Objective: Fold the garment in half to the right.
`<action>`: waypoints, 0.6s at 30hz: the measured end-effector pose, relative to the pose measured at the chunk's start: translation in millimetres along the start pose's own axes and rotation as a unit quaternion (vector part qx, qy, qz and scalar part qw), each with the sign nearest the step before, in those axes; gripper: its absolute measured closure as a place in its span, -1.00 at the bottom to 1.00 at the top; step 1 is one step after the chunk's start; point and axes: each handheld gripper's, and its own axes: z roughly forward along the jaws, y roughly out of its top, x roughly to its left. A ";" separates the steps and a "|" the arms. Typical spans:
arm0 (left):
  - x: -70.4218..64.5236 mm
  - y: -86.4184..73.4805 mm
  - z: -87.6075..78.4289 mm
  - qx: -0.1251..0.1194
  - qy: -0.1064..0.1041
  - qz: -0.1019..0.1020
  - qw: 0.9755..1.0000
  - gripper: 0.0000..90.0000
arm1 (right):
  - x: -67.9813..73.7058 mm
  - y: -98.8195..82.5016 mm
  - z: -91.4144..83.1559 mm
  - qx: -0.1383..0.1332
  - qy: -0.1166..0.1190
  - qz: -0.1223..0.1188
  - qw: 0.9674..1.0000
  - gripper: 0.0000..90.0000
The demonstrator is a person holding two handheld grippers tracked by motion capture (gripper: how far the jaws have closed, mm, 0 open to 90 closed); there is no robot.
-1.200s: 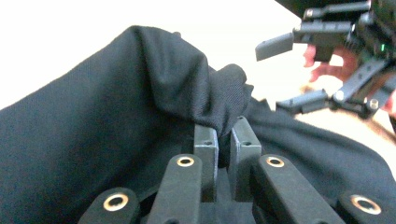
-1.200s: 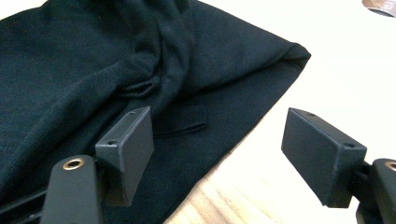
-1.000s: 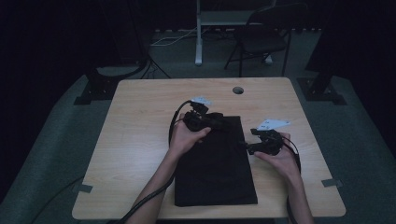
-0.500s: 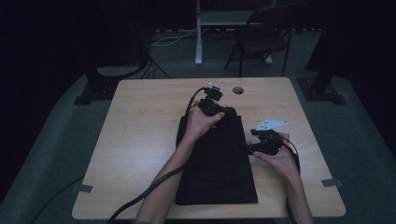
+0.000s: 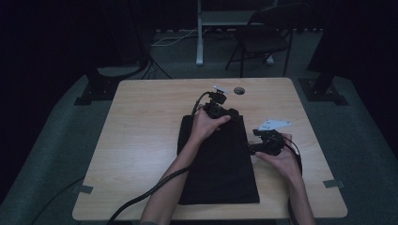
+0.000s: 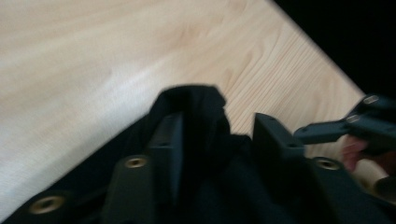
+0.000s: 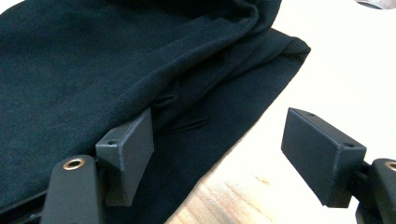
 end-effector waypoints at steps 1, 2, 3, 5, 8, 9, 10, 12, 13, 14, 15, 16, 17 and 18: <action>0.8 0.5 -6.8 -0.012 0.003 0.003 1.000 0.13 | -0.2 0.0 -0.2 -0.001 0.000 0.002 1.000 -0.45; 1.7 0.4 -13.8 -0.025 0.006 0.000 1.000 0.06 | -0.4 0.0 -0.4 -0.002 -0.001 0.002 1.000 -0.45; 3.3 -0.1 -21.3 -0.036 0.007 -0.001 0.999 0.02 | -0.6 0.0 -0.5 -0.002 -0.001 0.002 1.000 -0.45; 7.6 -3.2 -35.1 -0.048 0.016 -0.001 0.999 0.00 | -0.9 0.0 -0.5 -0.003 -0.002 0.002 1.000 -0.45; 16.7 -12.5 -53.7 -0.055 0.033 -0.003 0.998 -0.01 | -0.9 0.0 -0.1 -0.002 -0.003 0.003 1.000 -0.45; 20.2 -16.9 -59.9 -0.057 0.041 -0.004 0.998 -0.02 | -1.0 0.0 -0.1 -0.002 -0.003 0.004 1.000 -0.45; 23.8 -21.7 -65.7 -0.059 0.048 -0.007 0.997 -0.02 | -1.2 0.0 -0.1 -0.002 -0.004 0.004 1.000 -0.45; 32.0 -32.5 -78.1 -0.070 0.059 -0.016 0.996 -0.05 | -1.6 0.0 -0.2 -0.002 -0.005 0.006 1.000 -0.45; 36.2 -38.2 -84.6 -0.074 0.065 -0.019 0.995 -0.05 | -2.0 -0.1 -0.3 -0.002 -0.006 0.006 1.000 -0.45; 40.1 -44.5 -91.3 -0.080 0.074 -0.022 0.994 -0.05 | -2.3 -0.2 -0.3 -0.002 -0.006 0.006 1.000 -0.45; 44.0 -50.8 -97.9 -0.085 0.082 -0.026 0.993 -0.06 | -2.5 -0.3 -0.2 -0.002 -0.007 0.007 1.000 -0.45; 47.3 -57.2 -104.4 -0.088 0.090 -0.029 0.992 -0.07 | -2.9 -0.4 -0.1 -0.001 -0.008 0.009 1.000 -0.45; 50.2 -63.8 -110.5 -0.092 0.099 -0.032 0.990 -0.07 | -3.2 -0.5 0.1 -0.001 -0.009 0.010 1.000 -0.45; 52.4 -70.6 -116.3 -0.095 0.108 -0.037 0.989 -0.10 | -3.4 -0.5 0.3 0.000 -0.010 0.010 1.000 -0.45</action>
